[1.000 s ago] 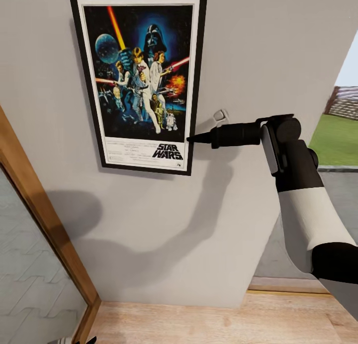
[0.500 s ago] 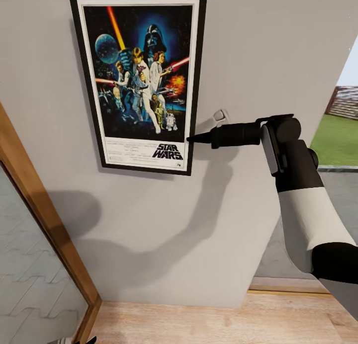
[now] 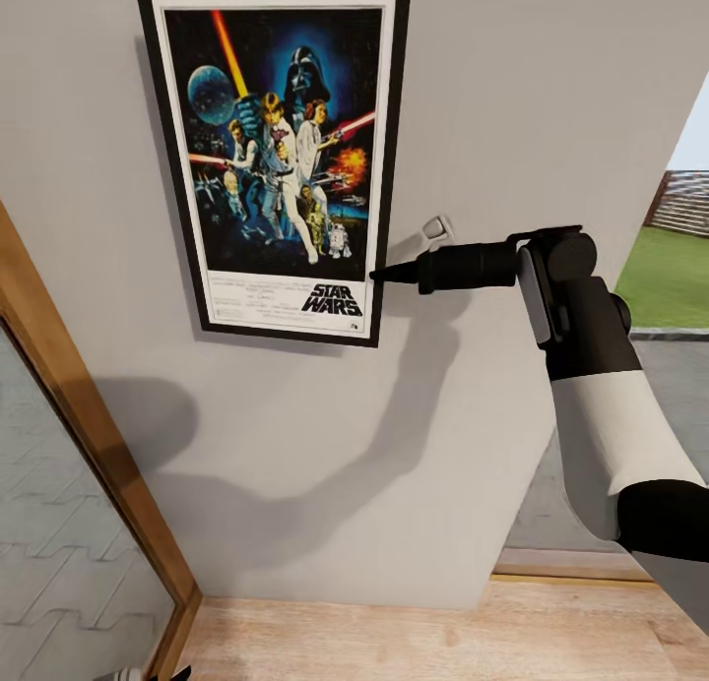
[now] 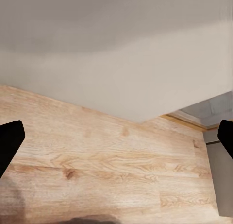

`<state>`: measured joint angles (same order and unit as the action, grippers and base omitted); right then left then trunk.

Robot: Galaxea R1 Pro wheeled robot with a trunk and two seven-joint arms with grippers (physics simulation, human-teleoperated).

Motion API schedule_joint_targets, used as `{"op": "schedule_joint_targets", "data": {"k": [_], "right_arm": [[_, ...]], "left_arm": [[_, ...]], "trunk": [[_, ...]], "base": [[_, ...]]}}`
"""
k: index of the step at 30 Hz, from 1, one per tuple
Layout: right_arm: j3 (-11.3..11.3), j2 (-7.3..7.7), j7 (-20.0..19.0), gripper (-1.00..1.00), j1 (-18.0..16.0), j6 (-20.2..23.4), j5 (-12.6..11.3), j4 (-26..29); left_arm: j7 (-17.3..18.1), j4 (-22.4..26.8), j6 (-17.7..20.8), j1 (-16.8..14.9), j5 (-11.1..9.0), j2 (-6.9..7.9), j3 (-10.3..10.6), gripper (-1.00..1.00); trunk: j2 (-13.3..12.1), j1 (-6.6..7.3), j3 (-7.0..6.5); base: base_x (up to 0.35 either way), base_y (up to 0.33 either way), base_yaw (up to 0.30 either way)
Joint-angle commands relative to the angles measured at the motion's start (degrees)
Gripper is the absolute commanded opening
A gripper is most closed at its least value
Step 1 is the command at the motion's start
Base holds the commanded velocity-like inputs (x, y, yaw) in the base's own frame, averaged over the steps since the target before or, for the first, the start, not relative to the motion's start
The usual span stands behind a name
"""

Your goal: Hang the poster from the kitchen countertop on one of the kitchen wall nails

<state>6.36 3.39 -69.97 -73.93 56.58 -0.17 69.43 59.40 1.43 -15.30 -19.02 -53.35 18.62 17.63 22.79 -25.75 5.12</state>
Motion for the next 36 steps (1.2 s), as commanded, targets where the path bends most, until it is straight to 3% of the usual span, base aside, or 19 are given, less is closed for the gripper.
{"op": "schedule_joint_targets", "data": {"k": [1,36], "right_arm": [[0.0,0.05,-0.2,-1.00,-0.1,0.5,-0.1,0.0],[0.0,0.12,-0.2,-1.00,-0.1,0.5,-0.1,0.0]], "left_arm": [[0.1,0.0,-0.3,-0.1,-0.4,0.01,0.5,1.00],[0.1,0.0,-0.3,0.0,-0.4,0.01,0.5,1.00]], "trunk": [[0.1,-0.04,0.13],[0.1,-0.04,0.13]], "base": [[0.000,0.000,0.000],[0.026,0.000,0.000]]}}
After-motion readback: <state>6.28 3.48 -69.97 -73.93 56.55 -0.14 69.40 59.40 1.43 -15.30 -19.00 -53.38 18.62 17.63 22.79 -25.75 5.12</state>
